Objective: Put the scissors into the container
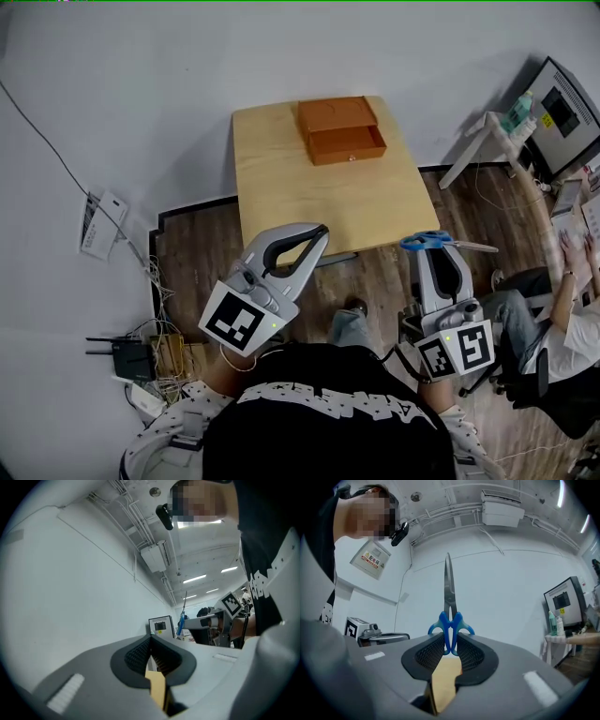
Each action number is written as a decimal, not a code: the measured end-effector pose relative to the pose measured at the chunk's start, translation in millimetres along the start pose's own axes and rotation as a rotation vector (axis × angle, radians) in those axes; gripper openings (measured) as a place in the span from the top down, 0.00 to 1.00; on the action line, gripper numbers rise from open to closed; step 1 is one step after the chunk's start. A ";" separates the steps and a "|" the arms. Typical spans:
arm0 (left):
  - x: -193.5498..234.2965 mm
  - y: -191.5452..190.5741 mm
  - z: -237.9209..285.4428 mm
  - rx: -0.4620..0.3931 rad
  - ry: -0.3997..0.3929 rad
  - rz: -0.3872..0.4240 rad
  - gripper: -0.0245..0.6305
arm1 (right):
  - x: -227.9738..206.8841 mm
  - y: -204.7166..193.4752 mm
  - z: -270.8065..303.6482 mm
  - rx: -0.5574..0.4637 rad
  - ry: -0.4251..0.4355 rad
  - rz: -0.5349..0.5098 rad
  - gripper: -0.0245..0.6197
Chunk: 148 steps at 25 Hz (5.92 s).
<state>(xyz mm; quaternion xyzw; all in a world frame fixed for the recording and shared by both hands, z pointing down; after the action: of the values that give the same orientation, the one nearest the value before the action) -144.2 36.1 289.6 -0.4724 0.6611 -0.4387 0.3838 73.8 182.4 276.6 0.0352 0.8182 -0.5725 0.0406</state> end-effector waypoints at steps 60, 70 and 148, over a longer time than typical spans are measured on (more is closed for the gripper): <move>30.4 -51.8 170.3 0.142 0.368 0.168 0.96 | -226.8 -56.9 153.5 0.082 0.316 0.148 0.81; 80.1 -56.7 181.1 0.119 0.364 0.201 0.96 | -227.1 -72.0 199.6 0.132 0.317 0.100 0.81; 219.0 -142.0 158.5 0.228 0.535 0.065 0.96 | -214.8 -302.6 333.3 0.751 0.592 -0.236 0.82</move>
<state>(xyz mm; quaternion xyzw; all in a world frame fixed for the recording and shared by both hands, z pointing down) -13.9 -232.9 352.3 -0.2723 0.7002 -0.6064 0.2603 264.7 -236.6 468.3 0.1154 0.5300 -0.7941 -0.2743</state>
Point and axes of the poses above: the fingertips, and each gripper's own axes: z forward along the fingers, x to its left, y out of its top, the point moved 10 cm from there along -z, backward along the fingers, and after that the axes turned 15 degrees about -x, right-handed, at the moved point
